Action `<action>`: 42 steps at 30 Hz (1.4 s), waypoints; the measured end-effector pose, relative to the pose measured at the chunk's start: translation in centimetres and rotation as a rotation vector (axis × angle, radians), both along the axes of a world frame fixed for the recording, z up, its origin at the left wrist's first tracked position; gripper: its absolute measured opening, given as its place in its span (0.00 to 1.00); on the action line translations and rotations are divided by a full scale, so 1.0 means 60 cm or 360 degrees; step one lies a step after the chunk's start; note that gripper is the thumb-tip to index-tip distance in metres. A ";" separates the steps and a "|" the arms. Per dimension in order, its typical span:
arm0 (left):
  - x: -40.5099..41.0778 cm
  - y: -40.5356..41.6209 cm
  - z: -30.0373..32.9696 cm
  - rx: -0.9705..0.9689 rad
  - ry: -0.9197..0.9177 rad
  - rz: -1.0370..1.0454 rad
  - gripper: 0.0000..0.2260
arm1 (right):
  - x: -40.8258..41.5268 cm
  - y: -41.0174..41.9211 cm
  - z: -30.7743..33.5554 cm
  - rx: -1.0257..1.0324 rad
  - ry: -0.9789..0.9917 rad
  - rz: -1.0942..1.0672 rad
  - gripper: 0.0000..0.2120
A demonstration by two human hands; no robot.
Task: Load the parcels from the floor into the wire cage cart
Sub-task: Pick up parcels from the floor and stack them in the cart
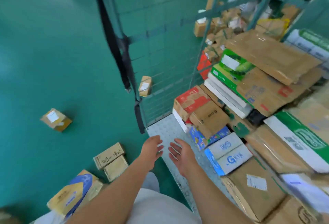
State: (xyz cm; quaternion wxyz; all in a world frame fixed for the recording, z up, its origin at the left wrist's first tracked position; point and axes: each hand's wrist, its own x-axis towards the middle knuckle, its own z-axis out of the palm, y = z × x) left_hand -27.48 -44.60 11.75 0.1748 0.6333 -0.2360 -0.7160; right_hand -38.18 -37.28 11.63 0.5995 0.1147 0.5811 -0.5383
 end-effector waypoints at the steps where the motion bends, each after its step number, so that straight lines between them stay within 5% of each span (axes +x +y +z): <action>1: 0.022 -0.003 0.006 -0.0027 0.0012 0.0038 0.06 | 0.014 -0.006 0.005 -0.0007 0.0020 0.0065 0.12; 25: 0.723 -0.269 -0.002 -0.0242 0.0106 0.1200 0.07 | 0.658 -0.408 0.041 0.0008 0.0147 0.1141 0.10; 42: 0.888 -0.495 -0.082 -0.0037 0.0048 0.1735 0.06 | 0.856 -0.741 -0.045 0.0118 0.0270 0.1606 0.09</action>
